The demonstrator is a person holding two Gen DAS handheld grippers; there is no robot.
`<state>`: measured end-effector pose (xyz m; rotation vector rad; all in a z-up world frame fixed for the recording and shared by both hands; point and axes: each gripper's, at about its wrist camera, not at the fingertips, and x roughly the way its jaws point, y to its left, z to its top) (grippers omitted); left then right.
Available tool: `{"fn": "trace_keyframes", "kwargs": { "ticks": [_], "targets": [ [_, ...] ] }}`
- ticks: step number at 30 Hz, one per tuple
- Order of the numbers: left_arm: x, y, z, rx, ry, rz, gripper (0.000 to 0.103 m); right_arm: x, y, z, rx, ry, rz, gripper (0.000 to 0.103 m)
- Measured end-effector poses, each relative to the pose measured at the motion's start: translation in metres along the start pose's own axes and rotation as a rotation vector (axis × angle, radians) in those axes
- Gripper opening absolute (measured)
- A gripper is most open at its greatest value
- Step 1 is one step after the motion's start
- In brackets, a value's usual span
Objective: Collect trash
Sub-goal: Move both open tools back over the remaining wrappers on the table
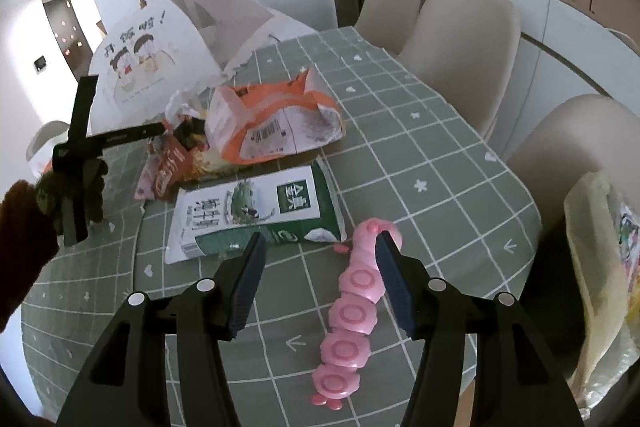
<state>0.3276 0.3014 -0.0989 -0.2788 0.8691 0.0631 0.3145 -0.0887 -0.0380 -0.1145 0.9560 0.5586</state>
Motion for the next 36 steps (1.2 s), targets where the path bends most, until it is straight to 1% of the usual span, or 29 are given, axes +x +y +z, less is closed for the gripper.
{"fn": "trace_keyframes", "kwargs": {
  "ticks": [1, 2, 3, 4, 5, 6, 7, 9, 13, 16, 17, 18, 19, 20, 22, 24, 25, 26, 27, 29, 31, 34, 35, 36],
  "targets": [
    [0.0, 0.0, 0.0, -0.007, -0.003, 0.001, 0.058, 0.002, 0.0, -0.001, 0.003, 0.006, -0.004, 0.054],
    [-0.002, -0.001, -0.001, -0.014, -0.008, 0.003, 0.053, 0.003, 0.0, -0.002, 0.007, 0.009, -0.004, 0.054],
    [-0.004, -0.002, -0.002, -0.024, -0.01, -0.009, 0.044, 0.004, 0.0, -0.002, 0.011, 0.012, -0.003, 0.054],
    [-0.006, -0.003, -0.004, -0.03, -0.006, -0.017, 0.033, 0.005, 0.001, -0.002, 0.015, 0.013, -0.003, 0.054],
    [-0.009, -0.005, -0.006, -0.03, -0.002, -0.007, 0.013, 0.006, 0.002, -0.002, 0.017, 0.015, -0.003, 0.054],
    [-0.011, -0.006, -0.009, -0.027, 0.005, 0.019, 0.011, 0.006, 0.003, -0.002, 0.017, 0.014, -0.003, 0.054],
    [-0.015, -0.007, -0.011, -0.03, 0.005, 0.021, 0.011, 0.007, 0.004, -0.002, 0.017, 0.013, 0.001, 0.054],
    [-0.023, -0.008, -0.02, -0.054, 0.009, 0.005, 0.009, 0.009, 0.007, -0.001, 0.014, 0.014, 0.011, 0.054],
    [-0.037, -0.014, -0.039, -0.079, 0.022, -0.04, 0.008, 0.015, 0.017, 0.0, 0.0, 0.021, 0.037, 0.054],
    [-0.044, -0.021, -0.049, -0.078, 0.027, -0.063, 0.01, 0.016, 0.024, 0.0, -0.012, 0.022, 0.055, 0.054],
    [-0.047, -0.024, -0.053, -0.081, 0.027, -0.076, 0.021, 0.016, 0.026, 0.001, -0.018, 0.021, 0.06, 0.054],
    [-0.05, -0.027, -0.056, -0.081, 0.023, -0.081, 0.042, 0.017, 0.028, 0.0, -0.021, 0.021, 0.064, 0.054],
    [-0.051, -0.03, -0.058, -0.079, 0.014, -0.081, 0.049, 0.017, 0.03, 0.001, -0.024, 0.022, 0.069, 0.054],
    [-0.053, -0.032, -0.06, -0.077, 0.006, -0.075, 0.052, 0.018, 0.031, 0.001, -0.026, 0.022, 0.072, 0.054],
    [-0.052, -0.034, -0.057, -0.084, -0.01, -0.04, 0.052, 0.018, 0.035, 0.0, -0.036, 0.019, 0.072, 0.054],
    [-0.056, -0.031, -0.05, -0.1, -0.056, -0.013, 0.053, 0.018, 0.037, -0.001, -0.056, 0.015, 0.066, 0.054],
    [-0.058, -0.029, -0.043, -0.102, -0.078, -0.012, 0.054, 0.019, 0.039, -0.002, -0.067, 0.016, 0.063, 0.054],
    [-0.058, -0.028, -0.034, -0.084, -0.099, -0.015, 0.056, 0.02, 0.039, -0.003, -0.071, 0.021, 0.062, 0.054],
    [-0.054, -0.028, -0.025, -0.048, -0.102, -0.012, 0.059, 0.021, 0.039, -0.004, -0.071, 0.026, 0.064, 0.054],
    [-0.043, -0.027, -0.01, 0.021, -0.091, -0.009, 0.059, 0.024, 0.037, -0.006, -0.066, 0.04, 0.067, 0.054],
    [-0.021, -0.021, 0.008, 0.066, -0.045, -0.024, 0.059, 0.027, 0.035, -0.008, -0.069, 0.052, 0.062, 0.054],
    [0.009, -0.013, 0.021, 0.074, 0.026, -0.021, 0.059, 0.031, 0.032, -0.011, -0.08, 0.066, 0.042, 0.054],
    [0.014, -0.012, 0.022, 0.075, 0.037, -0.022, 0.059, 0.032, 0.03, -0.011, -0.077, 0.069, 0.041, 0.054],
    [0.019, -0.011, 0.024, 0.066, 0.043, -0.041, 0.059, 0.032, 0.029, -0.011, -0.071, 0.072, 0.042, 0.054]
  ]
}}
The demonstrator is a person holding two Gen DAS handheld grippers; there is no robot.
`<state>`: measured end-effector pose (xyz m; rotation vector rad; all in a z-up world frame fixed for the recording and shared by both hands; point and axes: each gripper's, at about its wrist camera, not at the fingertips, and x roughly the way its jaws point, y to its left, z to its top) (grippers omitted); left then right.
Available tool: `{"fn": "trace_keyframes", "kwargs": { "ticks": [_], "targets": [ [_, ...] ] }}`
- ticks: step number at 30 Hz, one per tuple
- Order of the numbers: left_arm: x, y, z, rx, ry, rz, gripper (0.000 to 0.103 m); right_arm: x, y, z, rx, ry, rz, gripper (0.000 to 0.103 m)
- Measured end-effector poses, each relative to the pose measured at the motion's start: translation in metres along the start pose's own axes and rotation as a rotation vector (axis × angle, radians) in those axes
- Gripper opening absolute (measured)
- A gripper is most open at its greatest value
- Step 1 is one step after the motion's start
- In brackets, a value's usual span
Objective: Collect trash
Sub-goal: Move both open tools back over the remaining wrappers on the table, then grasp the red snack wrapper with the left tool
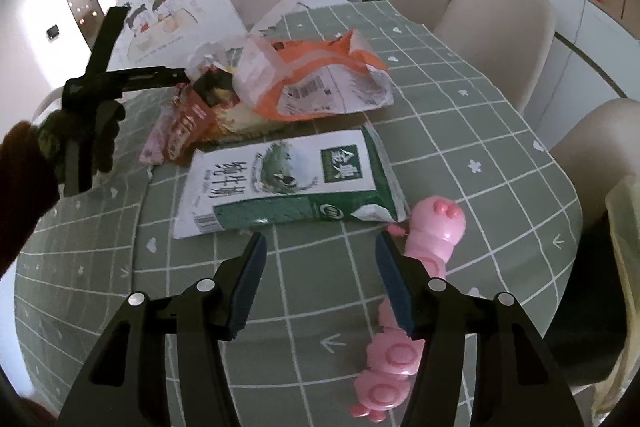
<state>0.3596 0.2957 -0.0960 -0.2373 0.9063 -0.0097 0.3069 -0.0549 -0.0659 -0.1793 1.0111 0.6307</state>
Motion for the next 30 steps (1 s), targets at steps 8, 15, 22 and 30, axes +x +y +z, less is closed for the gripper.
{"fn": "trace_keyframes", "kwargs": {
  "ticks": [8, 15, 22, 30],
  "targets": [
    [-0.006, -0.016, -0.009, -0.016, 0.026, 0.002, 0.032, 0.0, 0.002, 0.004, 0.019, -0.013, 0.017, 0.054],
    [-0.065, -0.027, -0.056, -0.145, -0.012, 0.005, 0.032, -0.024, 0.003, 0.002, 0.004, -0.065, 0.061, 0.054],
    [-0.114, -0.047, -0.118, -0.345, -0.015, -0.013, 0.032, -0.016, 0.022, -0.008, -0.033, -0.042, 0.1, 0.054],
    [-0.176, -0.016, -0.155, -0.457, -0.113, 0.077, 0.032, -0.015, 0.082, -0.009, -0.028, -0.046, 0.142, 0.054]
  ]
}}
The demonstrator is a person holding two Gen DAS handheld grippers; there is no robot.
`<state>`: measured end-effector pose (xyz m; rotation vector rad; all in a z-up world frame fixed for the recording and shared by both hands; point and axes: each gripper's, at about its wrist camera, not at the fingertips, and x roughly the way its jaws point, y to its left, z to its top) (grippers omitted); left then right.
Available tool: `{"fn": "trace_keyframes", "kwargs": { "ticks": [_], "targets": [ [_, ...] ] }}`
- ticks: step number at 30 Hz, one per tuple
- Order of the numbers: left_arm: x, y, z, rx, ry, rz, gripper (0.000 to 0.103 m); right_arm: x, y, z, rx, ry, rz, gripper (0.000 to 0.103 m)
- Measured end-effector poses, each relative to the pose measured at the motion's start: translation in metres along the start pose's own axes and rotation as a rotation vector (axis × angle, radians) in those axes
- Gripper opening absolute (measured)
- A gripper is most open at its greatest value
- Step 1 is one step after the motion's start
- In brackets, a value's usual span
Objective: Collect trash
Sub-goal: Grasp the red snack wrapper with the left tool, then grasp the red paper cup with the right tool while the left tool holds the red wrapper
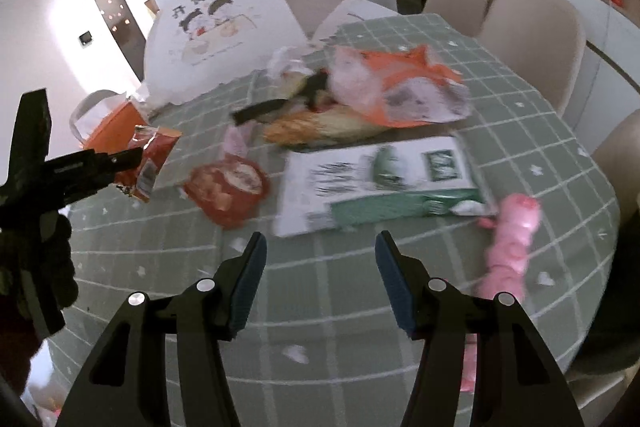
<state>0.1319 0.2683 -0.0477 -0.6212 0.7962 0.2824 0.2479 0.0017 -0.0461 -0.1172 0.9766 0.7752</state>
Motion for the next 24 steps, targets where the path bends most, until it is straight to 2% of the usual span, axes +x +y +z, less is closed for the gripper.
{"fn": "trace_keyframes", "kwargs": {
  "ticks": [3, 6, 11, 14, 16, 21, 24],
  "targets": [
    [-0.008, 0.015, -0.001, 0.027, 0.01, -0.017, 0.032, 0.014, 0.027, 0.005, -0.038, 0.012, 0.048, 0.054],
    [-0.01, 0.027, -0.006, 0.05, 0.038, -0.053, 0.032, 0.037, 0.064, 0.016, -0.183, 0.006, 0.062, 0.054],
    [-0.011, 0.045, -0.014, 0.055, 0.081, -0.103, 0.032, 0.076, 0.084, 0.035, -0.287, 0.035, 0.09, 0.054],
    [-0.015, 0.051, -0.02, 0.068, 0.095, -0.115, 0.033, 0.103, 0.086, 0.04, -0.328, 0.09, 0.034, 0.054],
    [-0.018, 0.054, -0.022, 0.085, 0.103, -0.124, 0.033, 0.117, 0.083, 0.04, -0.325, 0.11, -0.037, 0.054],
    [-0.02, 0.062, -0.027, 0.102, 0.121, -0.141, 0.033, 0.119, 0.067, 0.042, -0.204, 0.095, -0.034, 0.054],
    [-0.018, 0.066, -0.029, 0.083, 0.132, -0.153, 0.033, 0.118, 0.068, 0.038, -0.198, 0.092, -0.059, 0.054]
  ]
}}
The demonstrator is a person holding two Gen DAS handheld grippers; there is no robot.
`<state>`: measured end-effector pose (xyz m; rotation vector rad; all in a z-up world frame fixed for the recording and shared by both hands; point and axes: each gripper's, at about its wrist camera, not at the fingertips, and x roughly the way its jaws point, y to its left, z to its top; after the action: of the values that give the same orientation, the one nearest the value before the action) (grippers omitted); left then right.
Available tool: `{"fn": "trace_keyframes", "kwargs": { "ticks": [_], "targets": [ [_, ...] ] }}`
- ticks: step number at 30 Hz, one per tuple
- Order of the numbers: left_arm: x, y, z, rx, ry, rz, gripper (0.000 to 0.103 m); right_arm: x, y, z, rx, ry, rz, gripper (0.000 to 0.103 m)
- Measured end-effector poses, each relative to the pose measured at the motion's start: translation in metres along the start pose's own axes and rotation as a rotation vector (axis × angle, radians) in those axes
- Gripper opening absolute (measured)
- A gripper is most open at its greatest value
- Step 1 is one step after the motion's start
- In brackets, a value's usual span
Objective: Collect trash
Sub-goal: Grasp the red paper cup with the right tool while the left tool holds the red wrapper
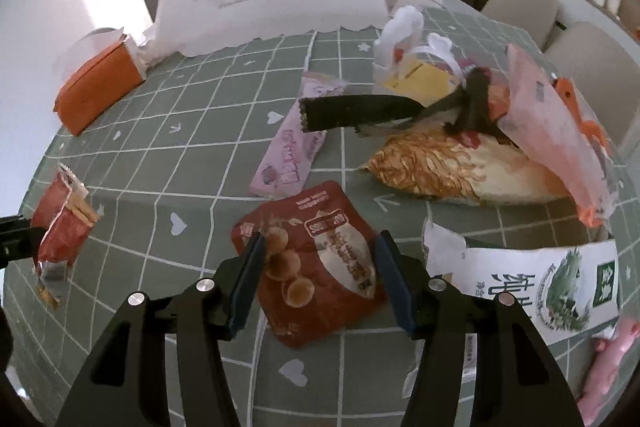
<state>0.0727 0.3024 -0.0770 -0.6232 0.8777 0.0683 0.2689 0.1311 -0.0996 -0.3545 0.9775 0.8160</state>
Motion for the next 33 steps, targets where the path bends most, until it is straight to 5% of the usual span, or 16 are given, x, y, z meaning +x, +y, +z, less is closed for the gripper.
{"fn": "trace_keyframes", "kwargs": {
  "ticks": [10, 14, 17, 23, 25, 26, 33],
  "targets": [
    [-0.001, -0.016, -0.002, 0.025, 0.001, 0.014, 0.033, -0.01, 0.002, -0.016, -0.076, 0.01, 0.015, 0.052],
    [-0.001, -0.025, -0.004, 0.012, 0.007, 0.015, 0.033, -0.015, -0.015, -0.018, 0.013, -0.014, 0.045, 0.015],
    [-0.002, -0.036, -0.005, 0.029, 0.007, 0.032, 0.033, -0.028, -0.021, -0.021, 0.048, -0.033, 0.055, 0.008],
    [-0.006, -0.052, -0.002, 0.035, -0.015, 0.012, 0.033, -0.056, -0.023, -0.018, 0.06, -0.11, 0.166, 0.012],
    [-0.007, -0.054, -0.001, 0.047, -0.018, 0.013, 0.033, -0.054, -0.022, -0.014, 0.042, -0.113, 0.159, 0.049],
    [-0.007, -0.053, -0.002, 0.05, -0.02, 0.021, 0.033, -0.05, -0.022, -0.011, 0.031, -0.099, 0.17, 0.053],
    [-0.019, -0.039, -0.01, 0.015, -0.027, 0.049, 0.033, -0.003, -0.008, 0.0, -0.071, 0.005, 0.153, 0.053]
  ]
}}
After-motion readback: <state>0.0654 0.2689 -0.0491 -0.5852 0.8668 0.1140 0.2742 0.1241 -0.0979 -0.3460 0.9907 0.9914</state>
